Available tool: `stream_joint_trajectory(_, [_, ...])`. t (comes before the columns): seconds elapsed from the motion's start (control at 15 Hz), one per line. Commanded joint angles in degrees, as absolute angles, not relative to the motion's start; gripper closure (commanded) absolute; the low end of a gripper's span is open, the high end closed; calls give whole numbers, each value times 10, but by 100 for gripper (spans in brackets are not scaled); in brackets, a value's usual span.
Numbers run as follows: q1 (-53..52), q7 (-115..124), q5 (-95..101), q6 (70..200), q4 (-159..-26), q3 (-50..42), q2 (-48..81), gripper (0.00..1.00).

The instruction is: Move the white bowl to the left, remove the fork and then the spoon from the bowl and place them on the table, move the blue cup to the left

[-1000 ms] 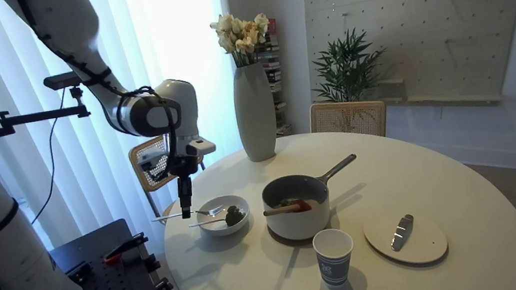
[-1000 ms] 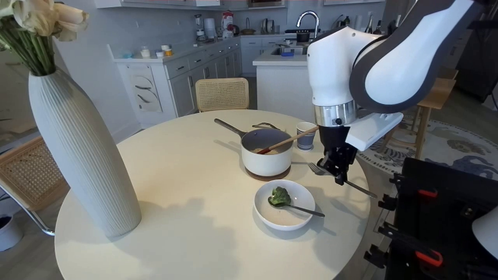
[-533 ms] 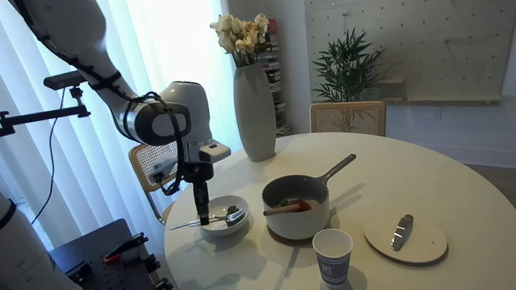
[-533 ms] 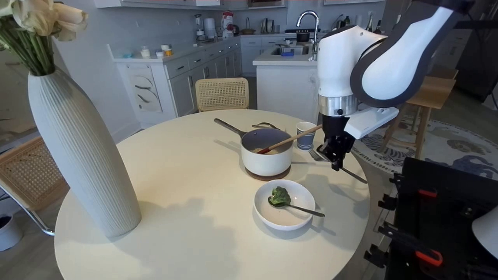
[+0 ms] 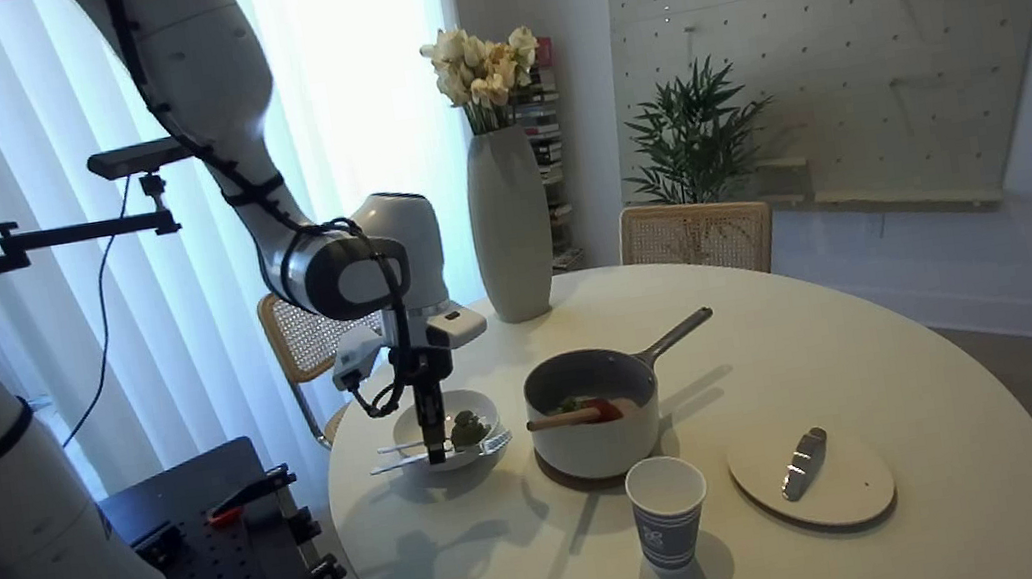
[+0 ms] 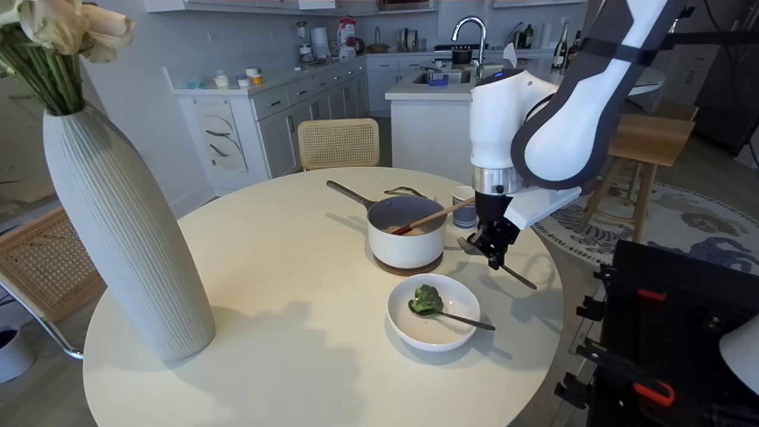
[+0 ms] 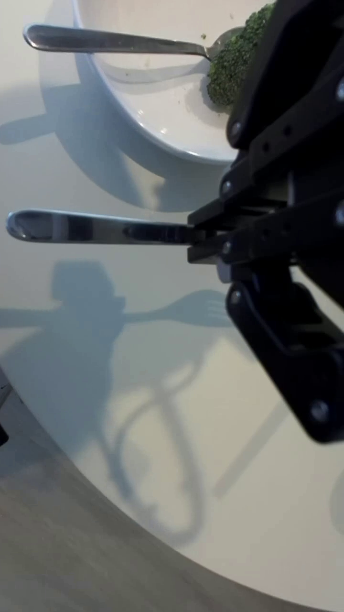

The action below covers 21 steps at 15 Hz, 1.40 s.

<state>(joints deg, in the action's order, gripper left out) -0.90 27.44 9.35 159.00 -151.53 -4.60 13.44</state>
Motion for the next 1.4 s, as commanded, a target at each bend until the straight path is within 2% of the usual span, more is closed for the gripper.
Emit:
stream_joint_trajectory(0.0, [-34, 270, 92, 1614, -1481, -72, 193, 97])
stream_joint_trajectory(0.73, [-93, 268, 55, 1646, -1460, -112, 272, 97])
stream_joint_trajectory(1.33, [-94, 260, 24, 1648, -1455, -111, 296, 97])
